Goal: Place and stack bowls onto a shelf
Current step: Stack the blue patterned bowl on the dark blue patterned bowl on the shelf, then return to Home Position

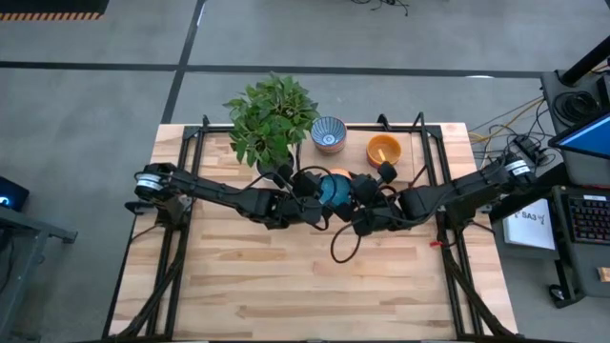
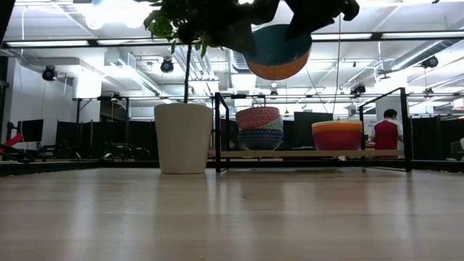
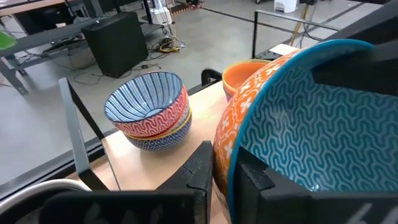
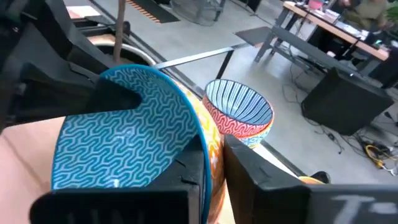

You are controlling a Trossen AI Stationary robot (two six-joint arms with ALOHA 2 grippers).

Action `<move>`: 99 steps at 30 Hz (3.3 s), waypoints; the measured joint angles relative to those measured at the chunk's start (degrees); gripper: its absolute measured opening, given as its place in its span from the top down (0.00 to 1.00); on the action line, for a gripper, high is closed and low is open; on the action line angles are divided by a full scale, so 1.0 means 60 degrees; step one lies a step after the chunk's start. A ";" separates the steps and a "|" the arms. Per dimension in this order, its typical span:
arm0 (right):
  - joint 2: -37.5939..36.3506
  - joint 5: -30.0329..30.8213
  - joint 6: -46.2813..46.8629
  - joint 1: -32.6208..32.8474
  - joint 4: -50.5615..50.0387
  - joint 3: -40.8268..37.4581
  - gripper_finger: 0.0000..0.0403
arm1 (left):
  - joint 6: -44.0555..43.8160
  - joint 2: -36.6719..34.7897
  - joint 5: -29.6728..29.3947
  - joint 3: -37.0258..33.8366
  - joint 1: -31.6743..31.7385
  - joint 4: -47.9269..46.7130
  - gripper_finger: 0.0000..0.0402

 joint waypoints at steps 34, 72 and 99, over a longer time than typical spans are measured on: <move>-0.1026 -0.5268 -0.1242 -0.3108 -0.0019 0.0174 0.97 | 0.4675 -0.1759 0.0550 0.0000 -0.0288 -0.0553 0.44; 0.3542 -1.2101 -0.3502 -1.0207 -0.0437 0.4045 0.77 | -0.0808 -0.3504 -0.2454 -0.0033 -0.2432 -0.7805 0.45; -0.4388 -1.4737 -0.5371 -0.6899 0.5942 -0.4677 0.68 | 0.8546 -1.0625 0.8628 -0.9594 -0.1818 0.5458 0.80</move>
